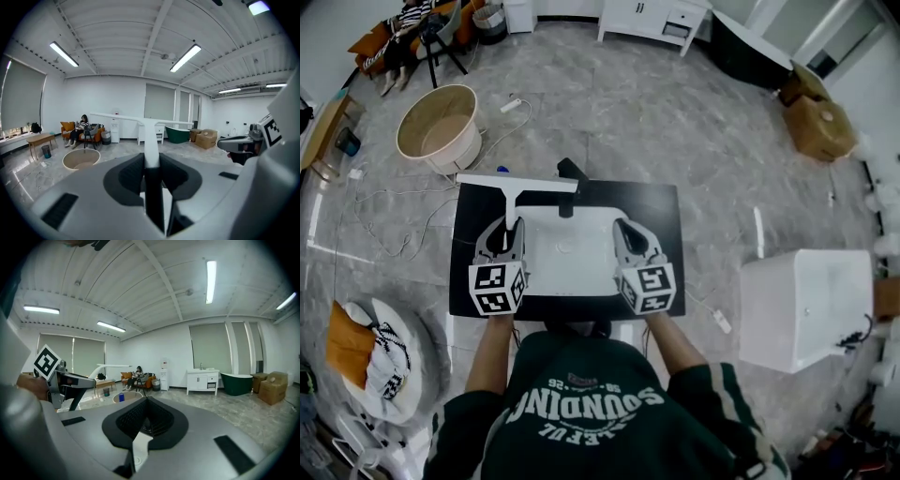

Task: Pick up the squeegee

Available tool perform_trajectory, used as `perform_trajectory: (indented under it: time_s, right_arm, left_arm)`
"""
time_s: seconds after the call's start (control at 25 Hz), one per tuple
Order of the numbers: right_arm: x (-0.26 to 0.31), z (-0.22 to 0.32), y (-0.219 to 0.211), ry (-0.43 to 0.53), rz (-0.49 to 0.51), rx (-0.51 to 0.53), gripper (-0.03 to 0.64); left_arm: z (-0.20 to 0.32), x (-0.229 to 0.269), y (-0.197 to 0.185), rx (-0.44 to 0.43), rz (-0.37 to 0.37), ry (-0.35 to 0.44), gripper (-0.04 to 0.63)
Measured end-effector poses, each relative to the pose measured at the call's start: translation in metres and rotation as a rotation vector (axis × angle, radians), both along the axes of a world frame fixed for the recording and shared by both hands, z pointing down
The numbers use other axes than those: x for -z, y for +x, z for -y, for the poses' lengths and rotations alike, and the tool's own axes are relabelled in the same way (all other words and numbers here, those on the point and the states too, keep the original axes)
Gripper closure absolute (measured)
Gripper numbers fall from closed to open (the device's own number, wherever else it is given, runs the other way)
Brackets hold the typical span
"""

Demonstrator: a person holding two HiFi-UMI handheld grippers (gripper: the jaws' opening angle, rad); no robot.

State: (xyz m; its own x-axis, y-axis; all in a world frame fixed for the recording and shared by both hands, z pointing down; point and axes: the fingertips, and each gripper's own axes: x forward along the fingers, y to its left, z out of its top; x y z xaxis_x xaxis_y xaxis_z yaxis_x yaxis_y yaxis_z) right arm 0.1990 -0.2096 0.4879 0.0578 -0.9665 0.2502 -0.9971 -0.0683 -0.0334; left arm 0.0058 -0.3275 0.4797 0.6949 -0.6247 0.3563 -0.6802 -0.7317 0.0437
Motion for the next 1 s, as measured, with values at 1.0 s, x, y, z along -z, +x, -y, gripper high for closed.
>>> perform_trajectory:
  time_s: [1.0]
  right_arm:
    - [0.009,-0.012,0.007,0.037,-0.001,-0.003,0.617]
  left_arm:
    - [-0.013,-0.005,0.005,-0.024,-0.018,0.001,0.505]
